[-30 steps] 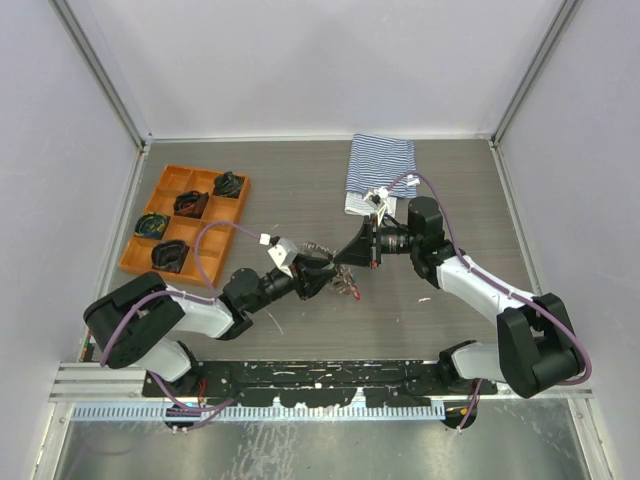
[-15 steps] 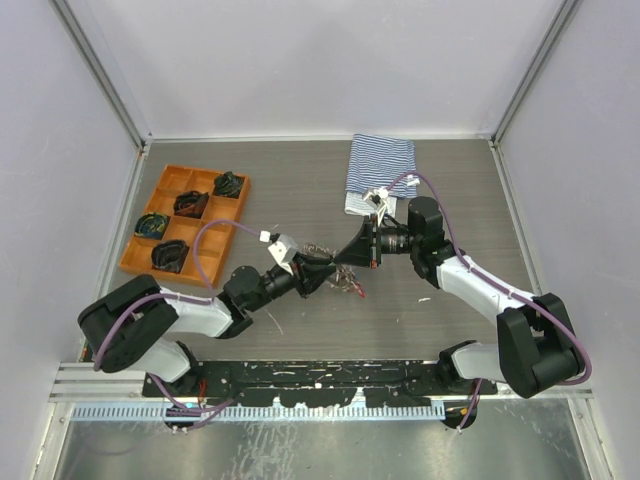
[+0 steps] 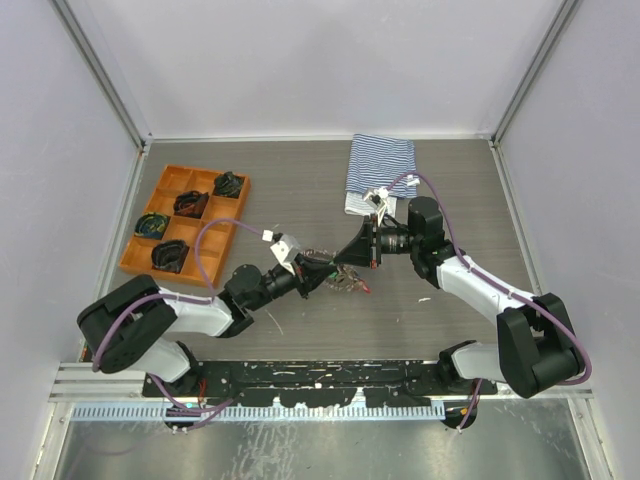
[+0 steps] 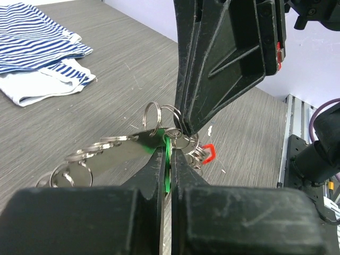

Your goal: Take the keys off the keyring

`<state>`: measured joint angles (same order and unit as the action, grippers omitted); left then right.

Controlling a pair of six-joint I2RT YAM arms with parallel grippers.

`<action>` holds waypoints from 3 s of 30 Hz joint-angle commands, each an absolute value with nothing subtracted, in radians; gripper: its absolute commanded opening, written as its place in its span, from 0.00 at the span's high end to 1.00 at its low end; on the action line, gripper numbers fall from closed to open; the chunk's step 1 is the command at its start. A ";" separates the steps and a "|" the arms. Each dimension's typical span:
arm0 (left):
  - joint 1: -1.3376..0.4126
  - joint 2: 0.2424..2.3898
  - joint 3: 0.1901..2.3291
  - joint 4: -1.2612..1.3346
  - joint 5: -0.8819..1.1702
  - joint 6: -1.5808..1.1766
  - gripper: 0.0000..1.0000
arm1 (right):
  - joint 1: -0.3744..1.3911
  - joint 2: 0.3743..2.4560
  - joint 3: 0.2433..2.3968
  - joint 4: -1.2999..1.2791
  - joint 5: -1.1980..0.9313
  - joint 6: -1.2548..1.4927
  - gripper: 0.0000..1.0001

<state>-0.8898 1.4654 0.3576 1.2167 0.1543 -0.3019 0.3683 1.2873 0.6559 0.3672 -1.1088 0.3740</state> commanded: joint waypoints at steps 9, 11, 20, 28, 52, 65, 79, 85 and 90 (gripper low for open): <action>-0.885 1.223 0.437 0.790 0.201 -0.382 1.00 | 0.366 1.237 0.682 0.310 -1.085 0.245 0.99; -0.887 1.182 0.464 0.664 0.209 -0.423 1.00 | 0.367 1.237 0.684 0.293 -1.080 0.219 0.98; -0.850 1.096 0.566 0.370 0.283 -0.584 1.00 | 0.374 1.217 0.710 0.213 -1.125 0.127 0.79; -0.759 1.093 0.655 0.241 0.436 -0.818 1.00 | 0.365 1.173 0.803 -0.050 -1.148 -0.141 0.62; -0.693 1.342 1.043 -0.231 0.165 -1.620 1.00 | 0.429 1.142 1.152 -0.706 -0.861 -1.171 0.26; -0.691 1.452 1.098 -0.126 0.200 -1.746 1.00 | 0.506 1.144 1.094 -0.479 -0.657 -1.035 0.31; -0.690 1.443 1.093 -0.107 0.207 -1.761 1.00 | 0.577 1.180 0.988 -0.289 -0.512 -0.985 0.37; -0.691 1.441 1.092 -0.097 0.217 -1.766 1.00 | 0.625 1.214 0.977 -0.251 -0.423 -0.987 0.51; -0.691 1.432 1.092 -0.101 0.214 -1.765 1.00 | 0.641 1.228 0.975 -0.230 -0.362 -0.994 0.63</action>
